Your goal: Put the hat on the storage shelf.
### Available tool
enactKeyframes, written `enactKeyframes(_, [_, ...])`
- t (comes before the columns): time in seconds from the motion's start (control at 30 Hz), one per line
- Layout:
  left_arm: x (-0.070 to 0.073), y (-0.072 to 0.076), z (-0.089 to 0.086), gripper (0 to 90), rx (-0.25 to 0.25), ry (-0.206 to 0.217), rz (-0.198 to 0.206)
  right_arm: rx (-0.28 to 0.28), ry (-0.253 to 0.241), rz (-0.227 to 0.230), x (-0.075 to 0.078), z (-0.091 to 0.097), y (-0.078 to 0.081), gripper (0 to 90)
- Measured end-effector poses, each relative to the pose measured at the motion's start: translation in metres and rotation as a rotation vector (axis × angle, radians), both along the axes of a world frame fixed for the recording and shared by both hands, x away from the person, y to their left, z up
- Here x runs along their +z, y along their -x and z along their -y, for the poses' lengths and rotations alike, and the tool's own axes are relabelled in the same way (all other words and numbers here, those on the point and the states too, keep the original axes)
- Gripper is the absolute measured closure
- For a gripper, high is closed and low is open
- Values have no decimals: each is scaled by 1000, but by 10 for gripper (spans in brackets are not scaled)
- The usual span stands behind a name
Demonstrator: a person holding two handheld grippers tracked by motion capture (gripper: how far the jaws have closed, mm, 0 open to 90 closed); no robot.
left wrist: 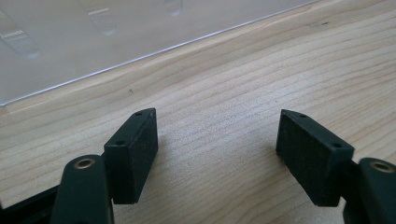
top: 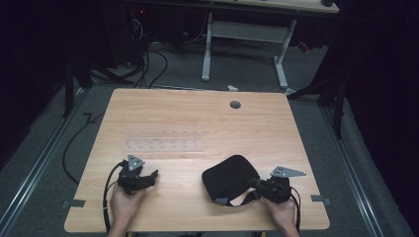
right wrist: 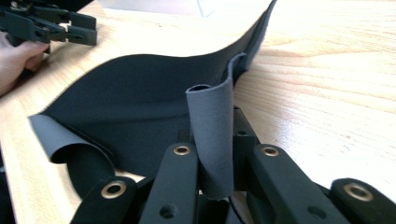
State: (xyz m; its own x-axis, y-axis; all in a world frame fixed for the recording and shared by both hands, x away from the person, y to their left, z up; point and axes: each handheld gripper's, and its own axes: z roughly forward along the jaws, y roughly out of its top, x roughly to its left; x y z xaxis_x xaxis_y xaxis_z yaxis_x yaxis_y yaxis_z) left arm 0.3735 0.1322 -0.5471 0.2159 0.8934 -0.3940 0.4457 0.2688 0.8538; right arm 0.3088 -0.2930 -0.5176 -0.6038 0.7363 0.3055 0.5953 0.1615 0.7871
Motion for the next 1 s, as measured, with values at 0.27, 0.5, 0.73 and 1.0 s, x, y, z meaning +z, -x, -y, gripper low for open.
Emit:
enactKeyframes(0.27, [0,1,1,279,-7,0,-3,11,5,19,14,-4,3,848])
enactKeyframes(0.5, [0,0,1,243,-11,-2,-7,5,0,38,28,-8,4,848])
enactKeyframes(0.73, [0,0,1,231,-13,0,-8,-7,-26,56,40,-7,7,849])
enactKeyframes(1.0, [8,7,6,279,-77,-13,14,-21,-58,66,57,-8,10,848])
